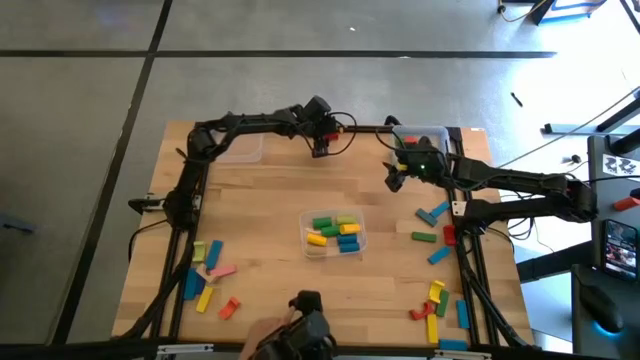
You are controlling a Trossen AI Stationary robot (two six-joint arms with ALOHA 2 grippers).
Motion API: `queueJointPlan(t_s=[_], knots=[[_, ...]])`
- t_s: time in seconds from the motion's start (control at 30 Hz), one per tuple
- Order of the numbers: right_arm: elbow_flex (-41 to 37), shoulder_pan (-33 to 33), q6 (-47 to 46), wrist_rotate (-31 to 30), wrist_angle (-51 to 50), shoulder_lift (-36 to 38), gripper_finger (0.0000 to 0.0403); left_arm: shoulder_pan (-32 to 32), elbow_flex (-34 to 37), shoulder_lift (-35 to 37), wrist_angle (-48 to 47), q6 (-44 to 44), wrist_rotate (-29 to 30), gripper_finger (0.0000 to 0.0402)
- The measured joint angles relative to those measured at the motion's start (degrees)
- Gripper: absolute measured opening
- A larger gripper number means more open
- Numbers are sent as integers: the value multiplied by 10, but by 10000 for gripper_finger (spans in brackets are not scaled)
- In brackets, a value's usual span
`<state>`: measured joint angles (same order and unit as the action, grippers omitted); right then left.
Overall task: Sort blocks by size
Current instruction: Put the red cylindrical block into the bottom transparent bin
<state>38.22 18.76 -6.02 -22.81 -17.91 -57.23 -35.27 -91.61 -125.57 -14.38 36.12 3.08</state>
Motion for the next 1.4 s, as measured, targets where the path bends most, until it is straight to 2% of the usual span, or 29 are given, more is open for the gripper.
queueJointPlan(t_s=[0.4, 0.53, 0.67, 0.87, 1.2, 1.4], knots=[[0, 0, 5, 14, 32, 1, 270, -38, 0, -11, 3, 12, -73, 224], [0, 0, 5, 14, 44, 1, 270, -48, 0, -26, 6, 24, -79, 223], [0, 0, 5, 14, 44, 1, 270, -63, -1, -36, 14, 16, -128, 223], [0, 0, 13, 14, 45, 1, 270, -70, -1, -43, 23, 34, -151, 223], [0, 0, 16, 14, 43, 1, 270, -69, -1, -45, 20, 49, -150, 164], [0, 0, 18, 14, 43, 1, 270, -69, -1, -45, 20, 49, -155, 157]])
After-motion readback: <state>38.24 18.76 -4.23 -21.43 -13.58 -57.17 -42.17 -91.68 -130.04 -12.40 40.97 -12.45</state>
